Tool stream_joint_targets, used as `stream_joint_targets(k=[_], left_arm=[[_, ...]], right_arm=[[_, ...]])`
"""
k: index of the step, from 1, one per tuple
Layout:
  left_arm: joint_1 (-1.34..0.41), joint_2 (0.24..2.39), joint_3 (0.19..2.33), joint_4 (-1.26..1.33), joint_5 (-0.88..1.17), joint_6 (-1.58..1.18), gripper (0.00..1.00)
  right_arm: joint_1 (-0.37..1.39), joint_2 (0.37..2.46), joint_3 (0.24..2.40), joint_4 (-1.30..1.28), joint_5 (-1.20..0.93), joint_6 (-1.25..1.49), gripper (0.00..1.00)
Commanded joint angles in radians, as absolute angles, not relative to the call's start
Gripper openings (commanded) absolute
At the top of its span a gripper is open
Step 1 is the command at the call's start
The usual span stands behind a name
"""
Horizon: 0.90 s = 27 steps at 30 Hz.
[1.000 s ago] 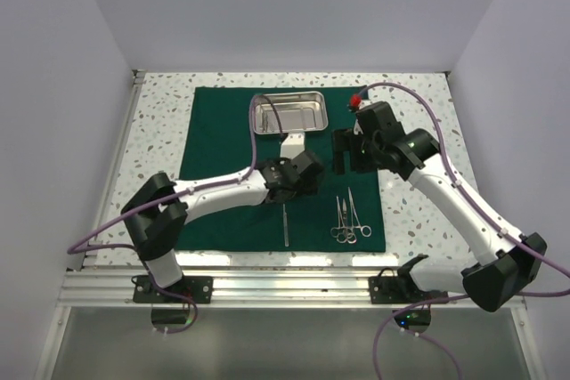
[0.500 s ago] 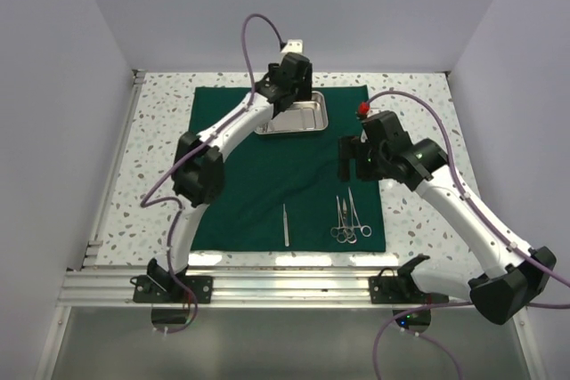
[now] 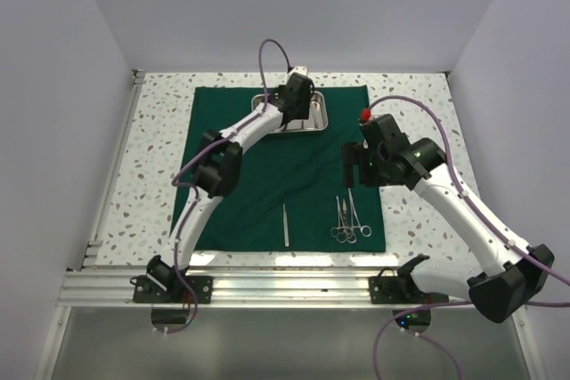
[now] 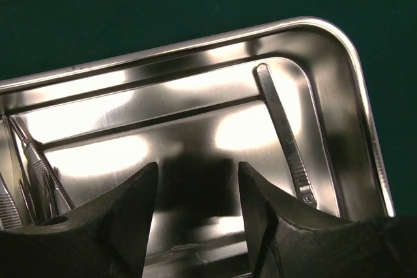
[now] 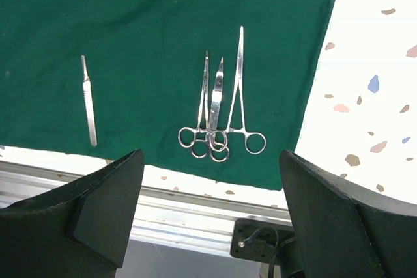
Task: Open and lay out the surgical kit
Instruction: Pick up the medical item from the container.
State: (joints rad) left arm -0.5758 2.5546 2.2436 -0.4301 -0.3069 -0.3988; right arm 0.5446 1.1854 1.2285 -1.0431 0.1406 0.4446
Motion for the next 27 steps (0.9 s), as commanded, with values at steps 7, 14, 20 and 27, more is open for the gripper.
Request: stream_joint_targets(k=[7,14,20,27], left_arm=[[-0.572,2.573,2.234,-0.374,-0.302,-0.388,0.54],[-0.586,2.551,2.212,-0.239,-0.206,-0.420,0.56],[-0.603,2.651,2.335,-0.201,-0.161,-0.474,0.59],[-0.630,2.736,2.388,-0.165,-0.159,-0.457,0.59]], right_arm=[[0.545,1.253,1.293,-1.066,0.161,0.408,0.88],[0.545,1.262,1.276,-1.048,0.140,0.411,0.88],[0.545,1.256,1.273,-1.066,0.152,0.400,0.88],[0.546,1.247,1.273,-1.100,0.170,0.388,0.88]])
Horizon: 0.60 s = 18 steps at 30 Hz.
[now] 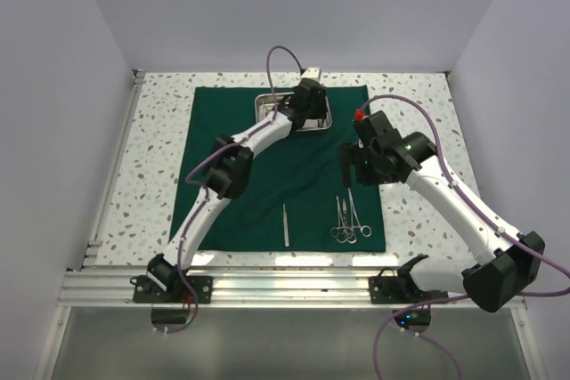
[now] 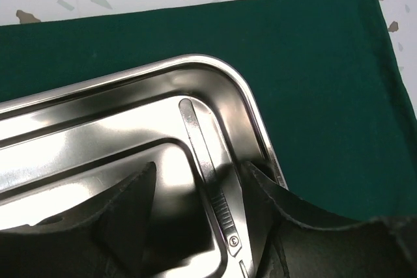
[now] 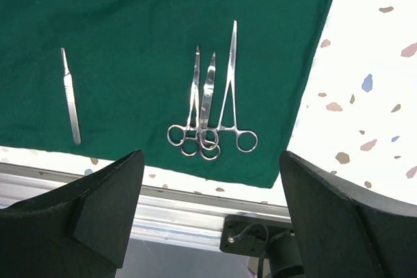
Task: Open and lay out the surgical kit
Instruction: Pick up the medical item from the container.
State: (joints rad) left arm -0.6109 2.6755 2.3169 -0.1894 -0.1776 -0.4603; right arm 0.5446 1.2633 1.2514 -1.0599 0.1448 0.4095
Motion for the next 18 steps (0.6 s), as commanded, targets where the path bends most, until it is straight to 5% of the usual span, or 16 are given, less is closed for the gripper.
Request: stream_joint_targets(k=[1,16,17,18], left_arm=[[-0.644,2.770,2.408,-0.185,-0.175,-0.443,0.59],[-0.667,2.818,2.513,-0.442,-0.288,-0.091,0.66],[-0.673,2.813,2.499,-0.454,-0.308,-0.068,0.60],[-0.676,2.792,2.450,-0.451,-0.322,-0.061,0.40]], right_arm=[[0.546,1.249,1.282,-1.103,0.175,0.384,0.88],[0.543,1.348,1.436,-1.109,0.160,0.310,0.88],[0.540,1.350,1.440,-1.109,0.160,0.305,0.88],[0.538,1.351,1.443,-1.105,0.156,0.299,0.88]])
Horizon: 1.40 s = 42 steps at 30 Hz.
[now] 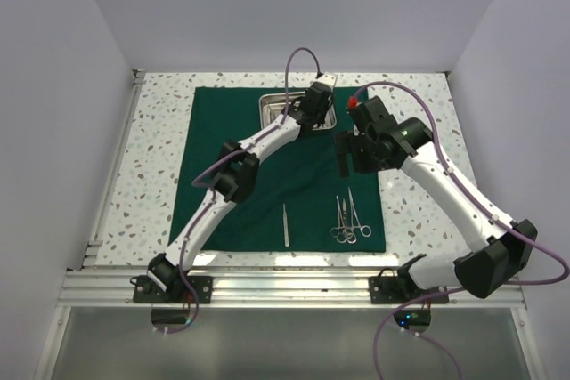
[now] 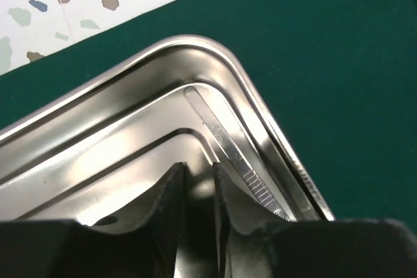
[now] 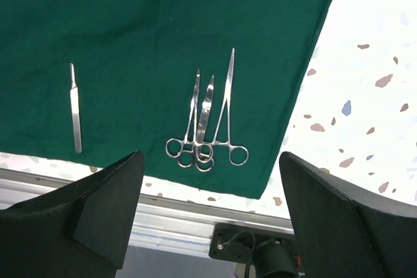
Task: Open and lay out the surgical kit
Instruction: Pick up the medical item from the container.
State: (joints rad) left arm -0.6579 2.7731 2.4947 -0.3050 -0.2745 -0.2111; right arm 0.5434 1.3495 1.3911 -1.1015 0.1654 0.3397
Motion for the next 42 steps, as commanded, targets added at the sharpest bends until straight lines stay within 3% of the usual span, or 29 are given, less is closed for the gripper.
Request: stream_joint_targets(k=[1,3,7,14,20,27,32,42], left_arm=[[-0.673,2.796,2.451,-0.463,-0.334,-0.052,0.24],[-0.663,2.792,2.448,-0.512,-0.342,-0.058,0.18],[-0.629,2.786,2.433,-0.566,-0.347,-0.063,0.31],[-0.624,2.705,2.406,-0.534,-0.613,-0.123,0.43],[-0.560,2.447,2.151,-0.323,-0.444,-0.282,0.55],[-0.531,2.251,1.988,-0.245,-0.518,-0.322,0.56],[-0.496,2.256,1.962,-0.406,-0.543,-0.393,0.55],[-0.456,2.240,1.803,-0.442,-0.469,-0.512,0.49]], right_arm=[[0.538,1.351,1.442,-1.101,0.147,0.298,0.88],[0.535,1.354,1.443,-1.100,0.140,0.290,0.88],[0.531,1.365,1.456,-1.091,0.121,0.282,0.88],[0.529,1.370,1.456,-1.072,0.080,0.293,0.88],[0.529,1.339,1.425,-1.074,0.080,0.302,0.88],[0.531,1.322,1.388,-1.029,0.061,0.327,0.88],[0.529,1.305,1.362,-0.991,0.048,0.342,0.88],[0.529,1.246,1.321,-1.005,0.064,0.344,0.88]])
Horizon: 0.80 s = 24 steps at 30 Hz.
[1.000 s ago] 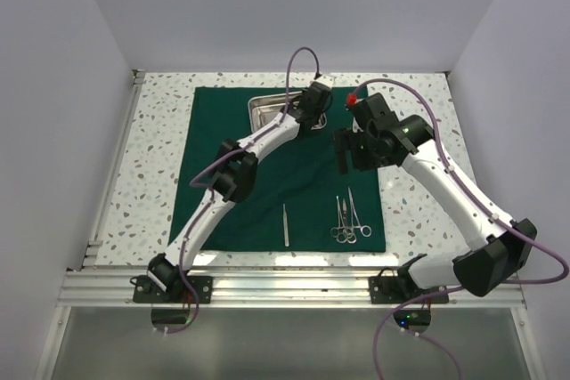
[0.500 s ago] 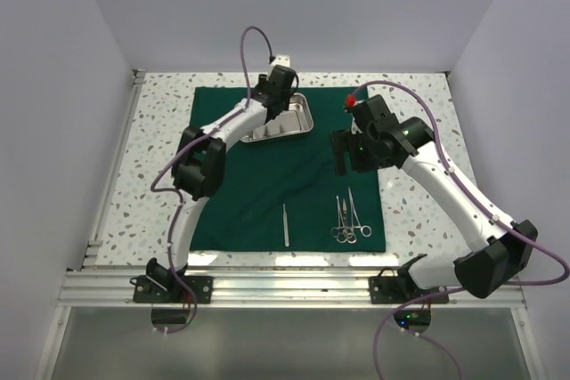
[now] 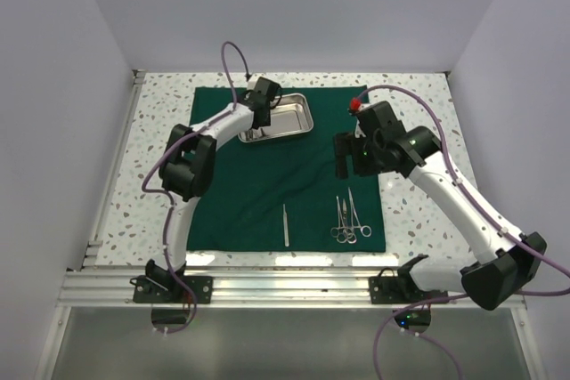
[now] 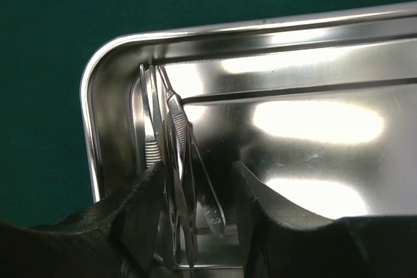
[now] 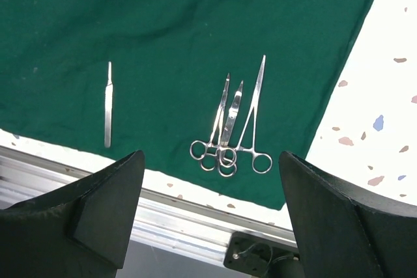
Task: Open and lay out the surgical kit
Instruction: Pick up the medical item from the container.
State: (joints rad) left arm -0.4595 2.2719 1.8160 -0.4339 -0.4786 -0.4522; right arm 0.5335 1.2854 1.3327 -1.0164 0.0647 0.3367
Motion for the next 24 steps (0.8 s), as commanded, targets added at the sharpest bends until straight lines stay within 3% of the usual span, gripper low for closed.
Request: stream_joint_targets(k=[1,15,24], left_arm=[[-0.456,2.238,1.796,-0.440,-0.463,-0.515,0.49],[-0.450,2.284,1.710,-0.408,-0.377,-0.589,0.49],[-0.417,2.336,1.775,-0.390,-0.364,-0.577,0.20]], right_arm=[[0.531,1.244,1.318,-1.006,0.067,0.344,0.88],[0.529,1.264,1.362,-1.049,0.089,0.331,0.88],[0.529,1.276,1.356,-1.051,0.086,0.333,0.87]])
